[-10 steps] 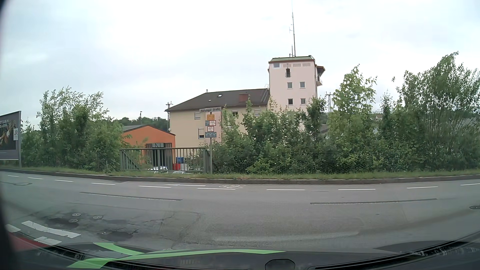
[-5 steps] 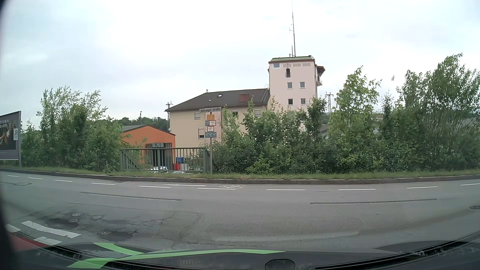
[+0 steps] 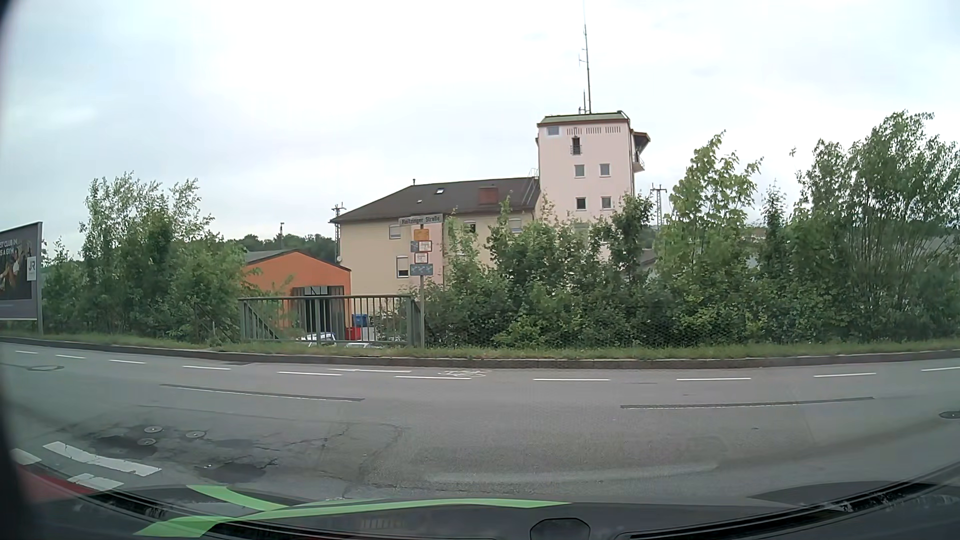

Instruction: Follow the waypoints while adhering to traffic rules and regulations

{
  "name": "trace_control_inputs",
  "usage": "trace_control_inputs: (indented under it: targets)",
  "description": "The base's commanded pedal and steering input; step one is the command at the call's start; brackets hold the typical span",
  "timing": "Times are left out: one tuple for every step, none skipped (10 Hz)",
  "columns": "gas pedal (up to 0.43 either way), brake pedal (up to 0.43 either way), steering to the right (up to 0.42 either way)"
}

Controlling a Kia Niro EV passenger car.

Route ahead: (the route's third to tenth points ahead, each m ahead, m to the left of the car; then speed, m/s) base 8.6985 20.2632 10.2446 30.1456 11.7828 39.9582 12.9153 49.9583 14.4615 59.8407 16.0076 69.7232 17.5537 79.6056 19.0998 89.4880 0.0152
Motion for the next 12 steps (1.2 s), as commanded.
trace_control_inputs:
  targets:
    - [0.000, 0.152, -0.195]
    - [0.000, 0.152, -0.195]
    - [0.000, 0.152, -0.195]
    - [0.000, 0.152, -0.195]
    - [0.000, 0.152, -0.195]
    - [0.000, 0.152, -0.195]
    - [0.000, 0.152, -0.195]
    - [0.000, 0.152, -0.195]
    - [0.000, 0.152, -0.195]
    - [0.000, 0.152, -0.195]
    - [0.000, 0.152, -0.195]
    - [0.000, 0.152, -0.195]
